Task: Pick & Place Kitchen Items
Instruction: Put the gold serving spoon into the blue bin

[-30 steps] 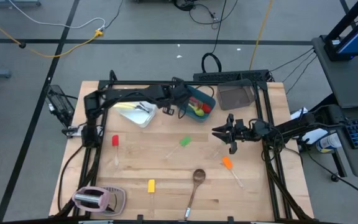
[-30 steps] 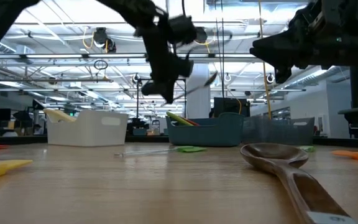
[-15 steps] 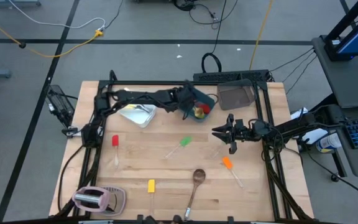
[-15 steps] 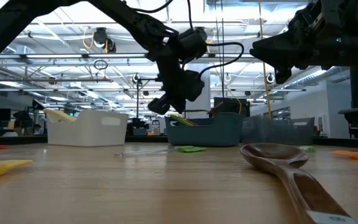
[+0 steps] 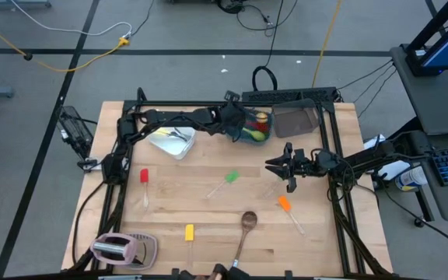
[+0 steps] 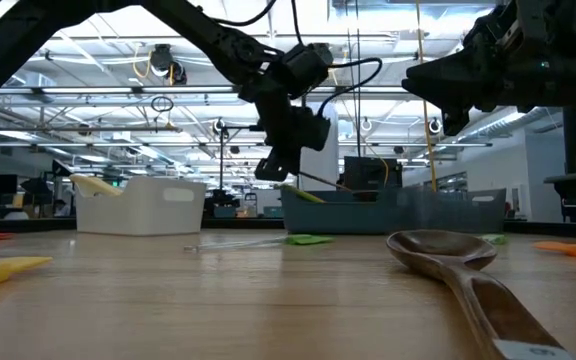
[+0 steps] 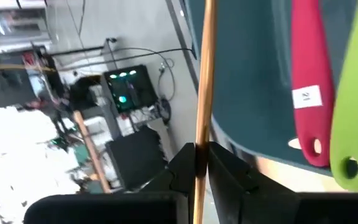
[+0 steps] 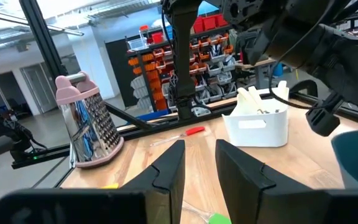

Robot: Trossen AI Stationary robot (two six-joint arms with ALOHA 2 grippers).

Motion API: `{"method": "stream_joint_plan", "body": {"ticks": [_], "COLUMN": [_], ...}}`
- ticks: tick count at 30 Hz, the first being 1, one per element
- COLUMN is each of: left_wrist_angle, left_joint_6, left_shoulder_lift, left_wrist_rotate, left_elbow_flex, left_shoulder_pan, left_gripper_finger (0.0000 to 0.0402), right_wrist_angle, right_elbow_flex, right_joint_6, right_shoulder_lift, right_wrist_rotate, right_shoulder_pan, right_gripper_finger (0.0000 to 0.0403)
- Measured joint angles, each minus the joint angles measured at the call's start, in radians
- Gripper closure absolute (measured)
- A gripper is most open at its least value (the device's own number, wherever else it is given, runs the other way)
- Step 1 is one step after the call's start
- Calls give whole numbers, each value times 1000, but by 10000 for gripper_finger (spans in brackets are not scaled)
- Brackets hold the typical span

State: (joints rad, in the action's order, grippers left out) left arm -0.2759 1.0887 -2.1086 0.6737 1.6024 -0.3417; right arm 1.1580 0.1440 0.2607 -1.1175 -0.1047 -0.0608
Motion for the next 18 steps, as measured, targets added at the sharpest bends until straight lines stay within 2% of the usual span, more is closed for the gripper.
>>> {"method": "stream_joint_plan", "body": {"ticks": [5,11,18], "left_wrist_angle": [-20,-20,-71], "left_joint_6": [-94,-82,-119], "left_shoulder_lift": [0,0,0], "left_wrist_rotate": [-6,-127,-136], "left_elbow_flex": [0,0,0], "left_shoulder_pan": [13,43,61], "left_gripper_finger": [364,364,364], "right_wrist_angle": [-2,-3,-4], "right_elbow_flex": [0,0,0], "right_joint_6": [0,-2,-3], "right_shoulder_lift": [0,0,0], "right_wrist_rotate": [0,0,1], "right_shoulder_pan": [0,0,0], "right_gripper_finger": [321,321,321]}}
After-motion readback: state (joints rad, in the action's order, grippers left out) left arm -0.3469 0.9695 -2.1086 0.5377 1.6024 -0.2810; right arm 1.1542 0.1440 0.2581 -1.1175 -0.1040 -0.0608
